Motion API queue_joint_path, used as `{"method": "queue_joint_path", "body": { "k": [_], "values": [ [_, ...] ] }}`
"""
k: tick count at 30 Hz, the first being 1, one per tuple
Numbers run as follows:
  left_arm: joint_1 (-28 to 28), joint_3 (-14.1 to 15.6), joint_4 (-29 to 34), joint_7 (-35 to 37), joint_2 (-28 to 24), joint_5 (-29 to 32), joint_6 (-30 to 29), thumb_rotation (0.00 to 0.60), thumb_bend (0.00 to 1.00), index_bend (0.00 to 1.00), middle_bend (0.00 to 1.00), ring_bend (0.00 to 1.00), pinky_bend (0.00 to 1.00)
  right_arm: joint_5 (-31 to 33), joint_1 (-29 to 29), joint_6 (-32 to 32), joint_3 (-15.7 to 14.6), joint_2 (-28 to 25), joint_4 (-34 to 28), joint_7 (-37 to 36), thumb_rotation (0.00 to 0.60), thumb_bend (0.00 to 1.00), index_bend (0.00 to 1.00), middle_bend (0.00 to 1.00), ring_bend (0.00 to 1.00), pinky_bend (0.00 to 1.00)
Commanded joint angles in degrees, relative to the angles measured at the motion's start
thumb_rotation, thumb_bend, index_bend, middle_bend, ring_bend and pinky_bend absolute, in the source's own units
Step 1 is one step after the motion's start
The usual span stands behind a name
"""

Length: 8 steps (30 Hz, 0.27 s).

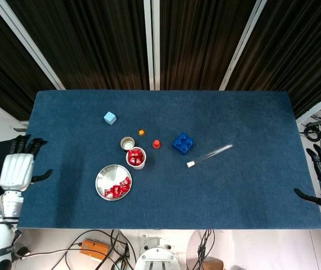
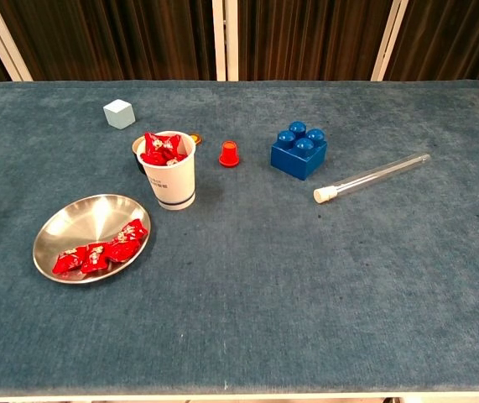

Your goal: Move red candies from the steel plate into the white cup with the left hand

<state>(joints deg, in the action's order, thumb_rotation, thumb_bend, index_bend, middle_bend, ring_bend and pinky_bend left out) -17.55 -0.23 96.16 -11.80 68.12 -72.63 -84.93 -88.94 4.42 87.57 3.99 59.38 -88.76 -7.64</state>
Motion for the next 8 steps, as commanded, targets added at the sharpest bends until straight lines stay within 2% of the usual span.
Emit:
{"method": "queue_joint_path", "body": {
  "k": [1,8],
  "values": [
    [5.22,3.42,-4.03,6.47,-2.21,-4.12,-4.27,0.6,0.09,0.2,0.16,0.04,0.0,-0.84,-0.47,0.63,-0.57,0.25,-0.17,0.41,0.6,0.19,0.0,0.0,0.0,0.0],
    [11.34,5.21,-7.96,12.31,-2.28,-7.76,-9.24,0.6,0.09,0.2,0.15,0.04,0.0,-2.45,-1.88,2.82,-1.62,0.72,-1.06,1.34,0.6,0.19,0.0,0.0,0.0,0.0]
  ]
}}
